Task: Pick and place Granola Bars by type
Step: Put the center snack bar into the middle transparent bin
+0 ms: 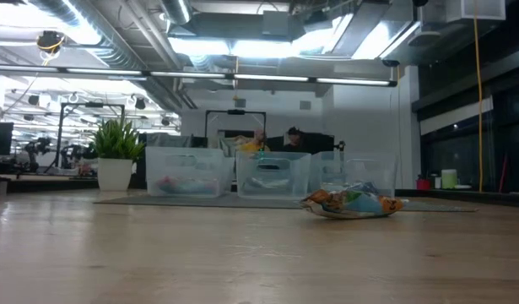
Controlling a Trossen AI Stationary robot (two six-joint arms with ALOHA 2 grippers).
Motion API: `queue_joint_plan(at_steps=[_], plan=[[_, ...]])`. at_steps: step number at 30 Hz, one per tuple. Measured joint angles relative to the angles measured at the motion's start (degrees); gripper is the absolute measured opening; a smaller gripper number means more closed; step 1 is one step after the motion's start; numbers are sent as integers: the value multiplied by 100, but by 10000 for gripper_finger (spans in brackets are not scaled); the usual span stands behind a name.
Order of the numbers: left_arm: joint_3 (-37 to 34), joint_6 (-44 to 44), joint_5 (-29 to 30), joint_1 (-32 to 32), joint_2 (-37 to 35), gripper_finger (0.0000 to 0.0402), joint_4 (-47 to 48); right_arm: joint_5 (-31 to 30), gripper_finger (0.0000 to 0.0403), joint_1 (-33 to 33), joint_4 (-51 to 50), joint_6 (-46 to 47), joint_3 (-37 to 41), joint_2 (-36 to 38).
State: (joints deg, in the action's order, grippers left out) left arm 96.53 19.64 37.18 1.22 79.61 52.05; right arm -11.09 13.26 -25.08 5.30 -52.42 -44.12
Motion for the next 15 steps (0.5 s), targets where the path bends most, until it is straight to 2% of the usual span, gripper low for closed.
queue_joint_plan(at_steps=[4,12,15], plan=[[-4,-253,-383,679,177,62,-238,-2,162,0,0,-2,1,-1],[-4,-674,-2405,2257,960,63,-1287,-2,162,0,4,21,1,0],[-4,-676,-2829,2576,1254,63,-1338,-2,162,0,4,48,0,0]])
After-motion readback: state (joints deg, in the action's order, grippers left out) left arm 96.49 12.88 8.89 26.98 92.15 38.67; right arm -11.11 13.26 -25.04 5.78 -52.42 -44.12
